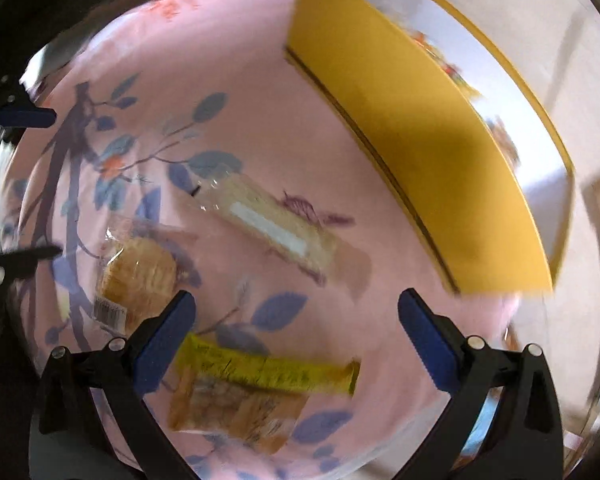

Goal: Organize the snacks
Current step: 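Move both tools back over the remaining snacks on the cloth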

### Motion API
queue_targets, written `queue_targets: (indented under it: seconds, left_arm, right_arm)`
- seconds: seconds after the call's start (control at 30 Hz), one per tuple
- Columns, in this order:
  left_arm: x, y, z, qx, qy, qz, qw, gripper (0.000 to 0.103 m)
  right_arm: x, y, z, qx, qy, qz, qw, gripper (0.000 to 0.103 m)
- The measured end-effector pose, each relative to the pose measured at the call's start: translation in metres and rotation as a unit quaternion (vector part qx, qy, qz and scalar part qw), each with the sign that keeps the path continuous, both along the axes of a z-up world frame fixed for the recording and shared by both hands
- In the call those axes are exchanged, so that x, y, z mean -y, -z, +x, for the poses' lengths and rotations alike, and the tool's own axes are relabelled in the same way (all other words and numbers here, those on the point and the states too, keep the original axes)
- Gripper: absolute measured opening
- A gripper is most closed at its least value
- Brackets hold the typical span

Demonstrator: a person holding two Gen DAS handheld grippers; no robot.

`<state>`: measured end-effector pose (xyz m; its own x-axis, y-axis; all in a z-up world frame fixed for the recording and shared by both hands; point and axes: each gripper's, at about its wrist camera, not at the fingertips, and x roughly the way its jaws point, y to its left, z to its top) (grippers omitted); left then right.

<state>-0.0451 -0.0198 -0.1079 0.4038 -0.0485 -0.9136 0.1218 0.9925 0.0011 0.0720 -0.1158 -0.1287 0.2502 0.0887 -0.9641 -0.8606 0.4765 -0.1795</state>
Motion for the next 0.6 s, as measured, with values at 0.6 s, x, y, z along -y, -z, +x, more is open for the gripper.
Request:
queue_targets:
  seconds: [0.6]
  left_arm:
    - [0.003, 0.022, 0.004, -0.051, -0.007, -0.023, 0.9984, 0.101]
  right_arm:
    - [-0.07, 0.074, 0.04, -0.12, -0.243, -0.083, 0.959, 0.102]
